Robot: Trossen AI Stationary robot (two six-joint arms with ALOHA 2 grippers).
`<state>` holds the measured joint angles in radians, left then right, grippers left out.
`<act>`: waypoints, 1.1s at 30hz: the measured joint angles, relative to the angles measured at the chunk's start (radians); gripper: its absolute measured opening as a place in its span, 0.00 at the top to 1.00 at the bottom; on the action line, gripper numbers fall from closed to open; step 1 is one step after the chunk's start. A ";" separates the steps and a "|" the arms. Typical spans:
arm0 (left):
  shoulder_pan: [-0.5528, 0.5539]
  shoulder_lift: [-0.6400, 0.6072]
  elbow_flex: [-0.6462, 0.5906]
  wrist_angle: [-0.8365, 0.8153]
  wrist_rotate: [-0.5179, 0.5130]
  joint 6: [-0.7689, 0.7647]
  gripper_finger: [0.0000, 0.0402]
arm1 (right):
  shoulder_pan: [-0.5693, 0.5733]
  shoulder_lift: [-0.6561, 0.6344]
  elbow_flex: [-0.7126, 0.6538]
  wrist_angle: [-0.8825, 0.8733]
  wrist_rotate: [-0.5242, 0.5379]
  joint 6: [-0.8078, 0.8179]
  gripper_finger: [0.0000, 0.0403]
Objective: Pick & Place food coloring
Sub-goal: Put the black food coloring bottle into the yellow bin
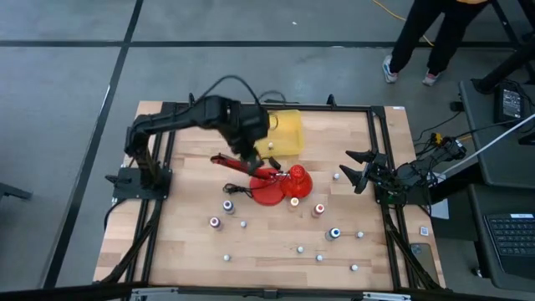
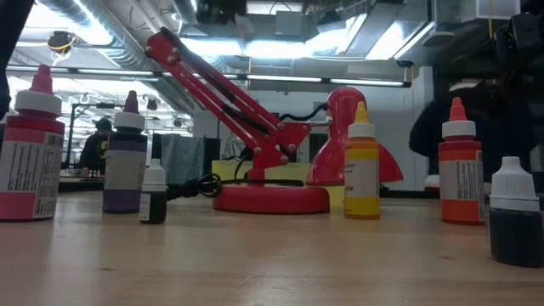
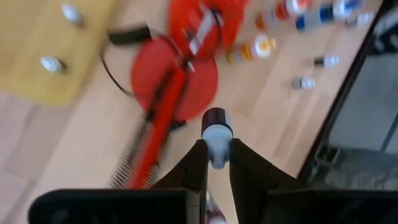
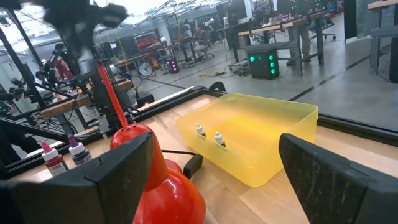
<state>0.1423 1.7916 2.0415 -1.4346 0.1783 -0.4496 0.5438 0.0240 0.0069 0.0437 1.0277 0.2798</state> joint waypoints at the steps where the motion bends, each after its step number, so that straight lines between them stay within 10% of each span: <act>1: 0.024 0.000 0.000 0.025 -0.003 0.012 0.90 | 0.000 0.000 0.000 0.000 0.000 0.000 0.14; 17: 0.271 0.238 0.120 0.138 -0.135 0.205 0.90 | 0.000 0.000 0.000 0.000 0.000 0.000 0.14; 33: 0.284 0.527 0.304 -0.013 -0.246 0.404 0.90 | 0.000 0.000 0.000 0.000 0.000 0.000 0.14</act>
<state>0.4267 2.3189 2.3459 -1.4480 -0.0679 -0.0461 0.5437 0.0242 0.0069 0.0437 1.0279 0.2798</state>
